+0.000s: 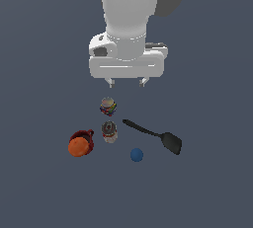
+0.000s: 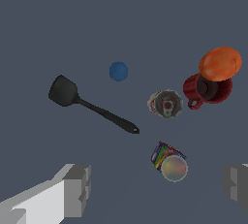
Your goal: Pick up a designated object from a clutter of objects.
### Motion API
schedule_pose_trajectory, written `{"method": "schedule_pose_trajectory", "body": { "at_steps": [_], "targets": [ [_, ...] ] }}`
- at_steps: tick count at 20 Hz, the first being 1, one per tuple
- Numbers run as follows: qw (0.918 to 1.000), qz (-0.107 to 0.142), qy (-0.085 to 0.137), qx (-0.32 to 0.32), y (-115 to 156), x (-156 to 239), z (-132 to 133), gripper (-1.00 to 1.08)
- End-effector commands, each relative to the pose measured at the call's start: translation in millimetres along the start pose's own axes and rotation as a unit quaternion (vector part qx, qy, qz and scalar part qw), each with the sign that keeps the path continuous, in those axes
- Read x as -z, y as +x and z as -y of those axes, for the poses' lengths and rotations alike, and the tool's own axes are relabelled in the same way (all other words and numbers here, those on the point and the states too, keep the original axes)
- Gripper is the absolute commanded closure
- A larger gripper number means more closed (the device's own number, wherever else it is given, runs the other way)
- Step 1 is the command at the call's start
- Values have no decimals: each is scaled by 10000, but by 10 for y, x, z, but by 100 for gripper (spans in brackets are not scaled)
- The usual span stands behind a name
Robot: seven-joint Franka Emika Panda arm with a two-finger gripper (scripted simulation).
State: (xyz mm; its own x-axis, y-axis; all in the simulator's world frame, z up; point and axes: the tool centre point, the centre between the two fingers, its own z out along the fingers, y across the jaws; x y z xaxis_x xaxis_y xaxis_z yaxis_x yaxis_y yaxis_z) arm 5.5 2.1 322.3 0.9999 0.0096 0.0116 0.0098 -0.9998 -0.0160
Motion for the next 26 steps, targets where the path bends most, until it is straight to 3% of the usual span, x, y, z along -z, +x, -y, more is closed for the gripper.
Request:
{"method": "schedule_pose_trajectory", "body": {
  "at_steps": [1, 9, 17, 22, 26],
  "targets": [
    [10000, 12, 25, -33, -3, -11, -41, -92],
    [9999, 13, 4, 103, 21, -67, -17, -92],
    [9970, 32, -73, 766, 131, -357, 81, -92],
    [9891, 55, -134, 1468, 226, -669, 196, -92],
    [9764, 78, -171, 2149, 296, -977, 318, -92]
  ]
}}
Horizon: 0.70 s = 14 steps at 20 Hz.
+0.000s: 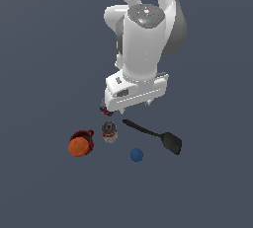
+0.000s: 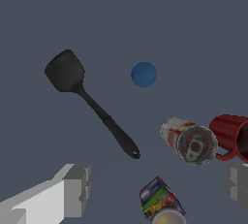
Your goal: Pick up a designated object from a clutter of objects.
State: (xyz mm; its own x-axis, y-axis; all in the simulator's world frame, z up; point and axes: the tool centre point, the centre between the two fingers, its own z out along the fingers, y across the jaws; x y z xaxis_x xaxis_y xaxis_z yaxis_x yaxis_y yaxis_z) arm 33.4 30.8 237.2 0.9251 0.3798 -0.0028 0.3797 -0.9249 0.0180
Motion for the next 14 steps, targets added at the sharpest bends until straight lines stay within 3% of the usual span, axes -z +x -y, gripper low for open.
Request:
{"method": "schedule_pose_trajectory", "body": {
  "at_steps": [1, 7, 14],
  "targets": [
    [9990, 11, -19, 442, 69, -194, 66, -92],
    [9888, 25, -32, 1494, 206, -660, 250, -92],
    [9643, 10, 3, 2647, 308, -1181, 499, -92]
  ]
}}
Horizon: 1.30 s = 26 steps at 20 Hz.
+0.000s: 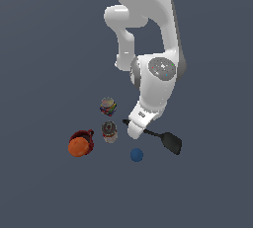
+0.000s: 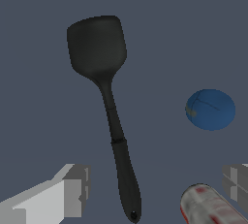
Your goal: Pick up a designated object from a clutter of objects.
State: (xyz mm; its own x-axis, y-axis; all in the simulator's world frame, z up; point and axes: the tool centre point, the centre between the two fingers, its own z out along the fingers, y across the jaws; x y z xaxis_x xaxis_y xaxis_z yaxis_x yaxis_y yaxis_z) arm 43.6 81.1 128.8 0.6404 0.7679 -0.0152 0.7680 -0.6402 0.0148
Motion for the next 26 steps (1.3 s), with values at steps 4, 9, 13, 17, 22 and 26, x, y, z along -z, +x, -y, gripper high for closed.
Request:
{"method": "schedule_pose_trajectory", "body": {
  "at_steps": [4, 9, 13, 17, 22, 26],
  "targets": [
    [9972, -38, 27, 752, 124, -327, 133, -92],
    [9930, -67, 50, 1177, 189, -513, 222, -92],
    [9907, -82, 60, 1355, 215, -592, 262, -92],
    [9905, -80, 65, 1369, 216, -601, 269, -92],
    [9905, -81, 65, 1373, 216, -685, 273, -92],
    [9903, -83, 64, 1385, 216, -869, 282, -92]
  ]
}}
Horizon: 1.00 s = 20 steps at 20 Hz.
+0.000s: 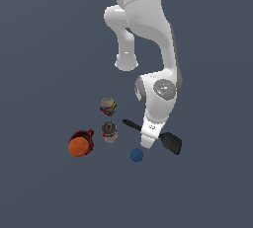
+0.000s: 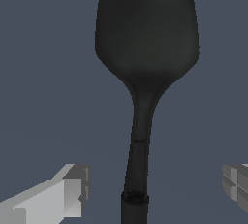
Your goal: Pick up a designated object from a clutter of objects.
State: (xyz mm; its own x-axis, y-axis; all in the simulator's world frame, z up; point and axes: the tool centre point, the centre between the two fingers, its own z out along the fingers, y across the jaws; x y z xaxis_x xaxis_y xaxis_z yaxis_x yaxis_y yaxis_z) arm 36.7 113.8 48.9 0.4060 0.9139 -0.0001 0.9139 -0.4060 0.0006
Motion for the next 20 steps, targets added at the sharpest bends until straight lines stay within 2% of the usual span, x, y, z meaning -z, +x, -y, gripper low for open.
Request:
{"method": "schedule_pose_trajectory", "body": {
  "at_steps": [1, 9, 10, 20],
  "targets": [
    [10000, 2, 4, 8, -3, -131, 8, -92],
    [10000, 1, 3, 16, 2, -320, 1, -92],
    [10000, 1, 3, 16, 2, -320, 1, 108],
    [10000, 2, 10, 21, 7, -318, 12, 108]
  ]
}}
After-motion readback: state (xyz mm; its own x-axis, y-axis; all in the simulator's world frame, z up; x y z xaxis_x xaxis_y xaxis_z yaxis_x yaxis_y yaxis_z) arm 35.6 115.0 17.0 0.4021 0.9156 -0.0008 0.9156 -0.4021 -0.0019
